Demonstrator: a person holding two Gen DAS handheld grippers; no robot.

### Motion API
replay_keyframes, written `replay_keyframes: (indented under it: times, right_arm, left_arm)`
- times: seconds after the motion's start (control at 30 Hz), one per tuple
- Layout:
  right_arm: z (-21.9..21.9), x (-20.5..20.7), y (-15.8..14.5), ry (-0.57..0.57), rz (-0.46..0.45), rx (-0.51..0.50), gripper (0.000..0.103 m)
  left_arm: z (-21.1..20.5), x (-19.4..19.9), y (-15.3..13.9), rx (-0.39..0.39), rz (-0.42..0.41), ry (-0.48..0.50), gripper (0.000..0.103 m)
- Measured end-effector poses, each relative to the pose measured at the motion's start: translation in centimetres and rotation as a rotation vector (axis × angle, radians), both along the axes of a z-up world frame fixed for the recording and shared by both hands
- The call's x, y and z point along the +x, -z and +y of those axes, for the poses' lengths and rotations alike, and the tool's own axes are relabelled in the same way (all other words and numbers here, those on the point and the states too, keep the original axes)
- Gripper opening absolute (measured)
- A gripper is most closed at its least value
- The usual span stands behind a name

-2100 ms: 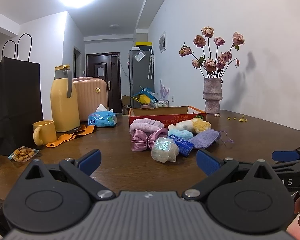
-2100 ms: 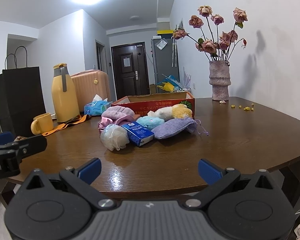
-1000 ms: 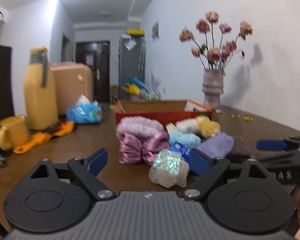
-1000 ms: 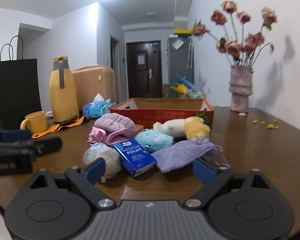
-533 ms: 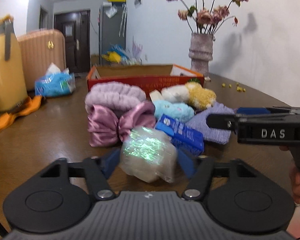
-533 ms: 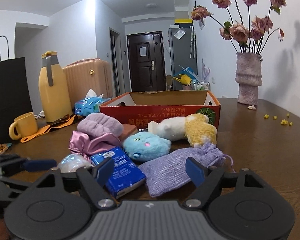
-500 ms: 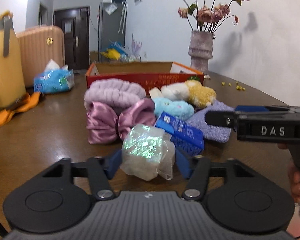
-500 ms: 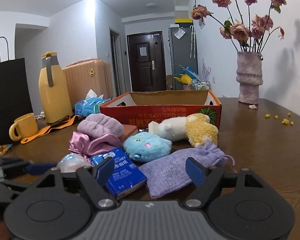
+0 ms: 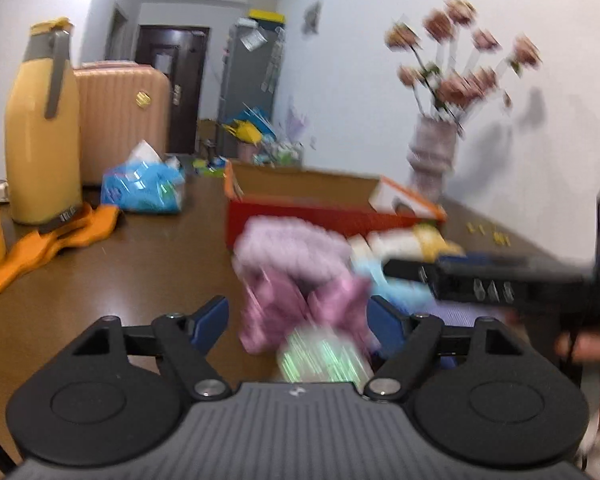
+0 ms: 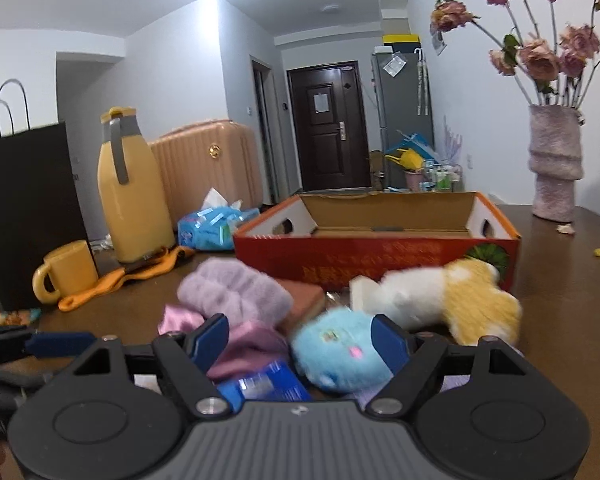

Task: Organize soft objects
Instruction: 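Grasp the pink fuzzy headband with the right tool while the left tool grips it too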

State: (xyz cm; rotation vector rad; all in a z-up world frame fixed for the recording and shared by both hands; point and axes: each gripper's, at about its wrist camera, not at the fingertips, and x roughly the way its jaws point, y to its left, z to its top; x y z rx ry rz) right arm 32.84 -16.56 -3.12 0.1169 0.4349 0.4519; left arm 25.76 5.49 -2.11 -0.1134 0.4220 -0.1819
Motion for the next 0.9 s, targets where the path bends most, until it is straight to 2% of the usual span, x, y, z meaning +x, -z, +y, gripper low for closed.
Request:
replay_keyframes:
  times: [0.1, 0.2, 0.27, 0.3, 0.33, 0.4, 0.43, 0.5, 0.53, 0.7, 0.8, 0.9]
  right_arm:
    - [1.0, 2.3, 0.2, -0.023, 0.051, 0.038, 0.064]
    - [1.7, 4.4, 0.8, -0.03, 0.137, 0.1, 0.055]
    - [2.2, 5.4, 1.1, -0.03, 0.176, 0.131, 0.052]
    - [2.4, 5.9, 1.3, -0.031, 0.191, 0.151, 0.051]
    - [2.5, 6.3, 1.6, -0.033, 0.208, 0.169, 0.049]
    - [2.5, 7.2, 2.3, -0.029, 0.255, 0.209, 0.042]
    - [2.5, 7.5, 2.6, -0.021, 0.262, 0.23, 0.041]
    - [2.4, 7.7, 2.6, -0.019, 0.267, 0.254, 0.015]
    - [2.4, 7.6, 2.4, -0.013, 0.263, 0.261, 0.015]
    - [1.2, 4.9, -0.8, -0.047, 0.162, 0.267, 0.014]
    - [-0.6, 1.1, -3.0, -0.064, 0.099, 0.255, 0.014]
    - [-2.3, -2.8, -4.0, -0.062, 0.081, 0.238, 0.014]
  left_arm:
    - [1.4, 3.7, -1.1, -0.02, -0.014, -0.062, 0.074]
    - [2.4, 7.8, -1.1, -0.08, 0.032, 0.036, 0.071]
    - [2.8, 10.1, -0.3, -0.114, 0.086, 0.066, 0.058]
    - [2.9, 11.1, 0.1, -0.126, 0.127, 0.07, 0.04]
    - [3.2, 12.0, 0.6, -0.141, 0.174, 0.069, 0.029]
    - [3.8, 12.4, 1.2, -0.194, 0.198, 0.077, 0.028]
    - [4.1, 12.3, 1.4, -0.209, 0.195, 0.073, 0.023]
    - [4.5, 11.9, 1.2, -0.236, 0.195, 0.072, 0.015]
    - [4.6, 11.6, 1.0, -0.24, 0.194, 0.07, 0.01]
    - [3.2, 7.6, -3.1, -0.216, 0.087, 0.08, 0.007]
    - [2.3, 3.8, -4.7, -0.26, 0.044, 0.1, 0.007]
    - [0.8, 0.0, -4.9, -0.279, 0.019, 0.113, 0.007]
